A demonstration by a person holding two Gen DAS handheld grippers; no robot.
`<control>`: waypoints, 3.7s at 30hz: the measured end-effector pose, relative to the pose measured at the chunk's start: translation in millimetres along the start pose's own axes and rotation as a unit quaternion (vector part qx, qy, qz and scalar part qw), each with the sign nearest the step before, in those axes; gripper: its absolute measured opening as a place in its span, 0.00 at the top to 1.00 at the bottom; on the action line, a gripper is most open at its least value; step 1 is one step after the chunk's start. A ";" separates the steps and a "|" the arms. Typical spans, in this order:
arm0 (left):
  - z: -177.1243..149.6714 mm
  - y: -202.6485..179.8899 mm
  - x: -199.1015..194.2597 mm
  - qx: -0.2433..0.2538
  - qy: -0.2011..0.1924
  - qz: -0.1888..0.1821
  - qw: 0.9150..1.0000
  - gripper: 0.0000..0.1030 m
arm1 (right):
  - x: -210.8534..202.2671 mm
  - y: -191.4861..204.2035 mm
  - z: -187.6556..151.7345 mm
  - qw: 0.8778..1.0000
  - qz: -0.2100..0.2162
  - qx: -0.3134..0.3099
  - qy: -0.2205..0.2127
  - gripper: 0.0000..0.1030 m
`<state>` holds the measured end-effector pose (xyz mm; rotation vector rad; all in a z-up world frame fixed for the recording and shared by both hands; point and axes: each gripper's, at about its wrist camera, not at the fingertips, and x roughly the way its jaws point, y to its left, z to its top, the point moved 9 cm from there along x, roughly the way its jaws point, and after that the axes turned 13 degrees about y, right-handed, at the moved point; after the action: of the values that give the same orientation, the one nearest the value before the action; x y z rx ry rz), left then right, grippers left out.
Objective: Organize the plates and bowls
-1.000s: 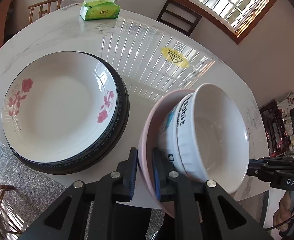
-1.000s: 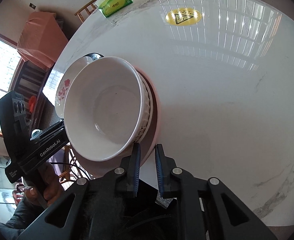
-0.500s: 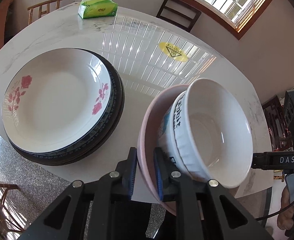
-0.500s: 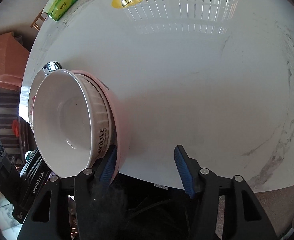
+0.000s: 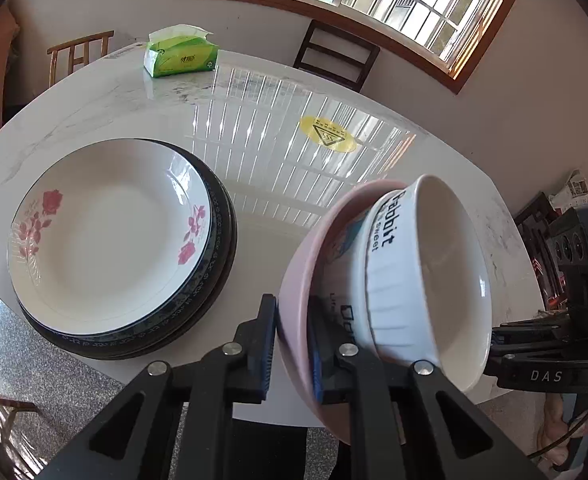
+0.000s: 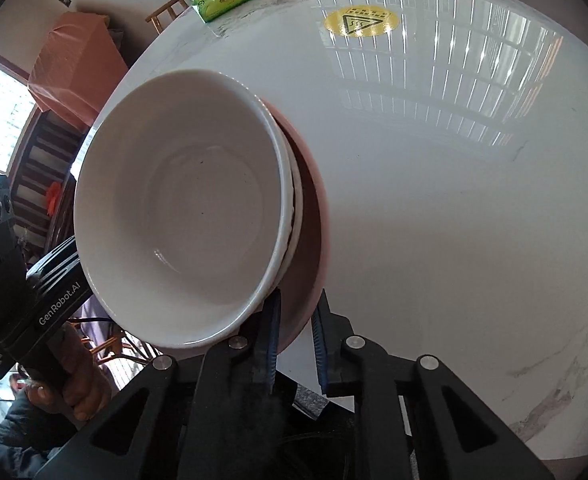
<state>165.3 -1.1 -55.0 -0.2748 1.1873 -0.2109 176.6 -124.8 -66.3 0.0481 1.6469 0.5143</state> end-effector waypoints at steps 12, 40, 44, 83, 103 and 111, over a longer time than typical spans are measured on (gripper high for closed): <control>5.0 11.1 -4.0 -0.035 0.002 -0.027 0.999 0.87 | -10.1 4.6 3.2 0.999 0.031 0.014 -0.018 0.84; 44.3 124.5 -104.4 -0.129 -0.060 0.009 0.990 0.89 | -20.5 127.0 64.4 0.993 0.099 -0.061 -0.001 0.83; 49.7 143.0 -102.8 -0.143 -0.058 0.012 0.988 0.89 | -12.3 135.3 71.1 0.993 0.100 -0.063 0.008 0.83; 39.4 217.0 -75.1 -0.183 -0.125 0.122 0.968 0.36 | -9.3 144.0 96.9 0.992 0.053 -0.080 -0.085 0.54; 36.3 200.6 -97.2 -0.055 -0.252 0.193 0.947 0.32 | -22.4 127.1 54.6 0.969 0.086 -0.062 -0.224 0.38; 25.3 216.9 -127.6 -0.066 -0.303 0.173 0.935 0.32 | -9.9 126.3 40.1 0.968 0.093 -0.066 -0.225 0.36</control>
<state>146.7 245.8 -3.2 -0.2210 0.6173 0.2544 183.0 -2.8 -14.2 0.2075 1.1678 0.6980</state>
